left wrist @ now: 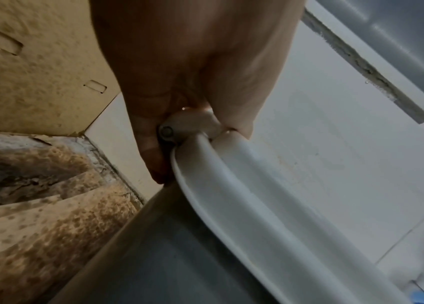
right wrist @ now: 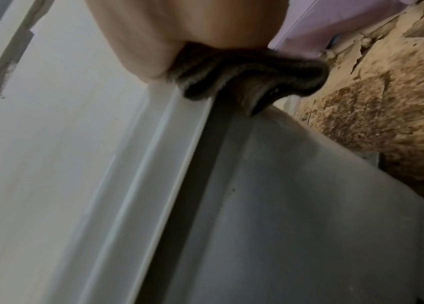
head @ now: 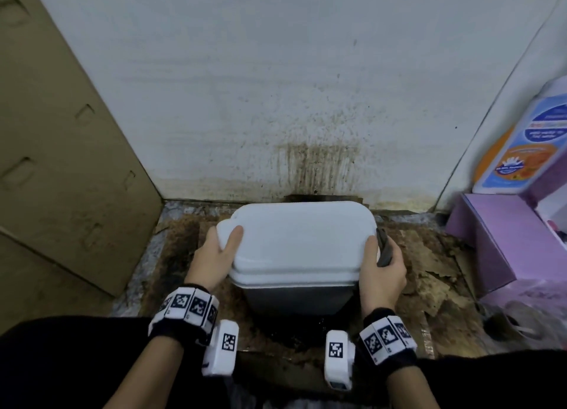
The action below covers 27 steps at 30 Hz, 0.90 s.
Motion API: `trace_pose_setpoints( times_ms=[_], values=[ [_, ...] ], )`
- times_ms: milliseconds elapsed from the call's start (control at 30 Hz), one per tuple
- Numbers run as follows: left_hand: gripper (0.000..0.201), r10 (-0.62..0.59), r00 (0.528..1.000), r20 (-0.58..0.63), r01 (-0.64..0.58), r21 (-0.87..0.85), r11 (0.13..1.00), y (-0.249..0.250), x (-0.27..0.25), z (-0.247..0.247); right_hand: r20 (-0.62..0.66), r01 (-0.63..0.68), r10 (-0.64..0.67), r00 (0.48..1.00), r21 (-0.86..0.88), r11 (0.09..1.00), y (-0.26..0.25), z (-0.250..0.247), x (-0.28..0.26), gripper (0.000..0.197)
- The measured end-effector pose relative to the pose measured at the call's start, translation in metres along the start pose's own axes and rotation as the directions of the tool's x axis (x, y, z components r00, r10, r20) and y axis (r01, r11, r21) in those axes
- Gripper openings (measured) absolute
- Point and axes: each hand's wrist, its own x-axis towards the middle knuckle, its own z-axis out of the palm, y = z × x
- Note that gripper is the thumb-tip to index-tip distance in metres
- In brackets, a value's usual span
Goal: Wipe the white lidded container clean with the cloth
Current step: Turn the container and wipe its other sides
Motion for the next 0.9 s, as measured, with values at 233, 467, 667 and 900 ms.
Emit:
trace_pose_setpoints(
  times_ms=[233,467,667,900],
  values=[
    [0.056,0.083,0.996,0.035,-0.083,-0.012,0.997,0.003,0.015,0.001,-0.082,0.016,-0.013,0.997,0.042,0.999,0.008,-0.007,-0.013,0.045],
    [0.073,0.065,0.997,0.036,-0.065,0.014,0.998,-0.001,0.013,0.003,-0.154,0.124,-0.127,0.98,-0.028,0.992,0.004,-0.019,0.001,0.048],
    [0.078,0.061,0.998,0.015,-0.061,0.002,0.998,-0.004,0.012,0.005,0.11,0.54,-0.531,0.841,-0.255,0.802,-0.033,0.013,-0.006,0.037],
    [0.059,0.051,0.999,-0.004,-0.051,-0.002,0.999,-0.005,0.011,0.007,0.456,0.581,-0.38,0.805,-0.737,0.345,-0.021,0.076,-0.043,0.055]
  ],
)
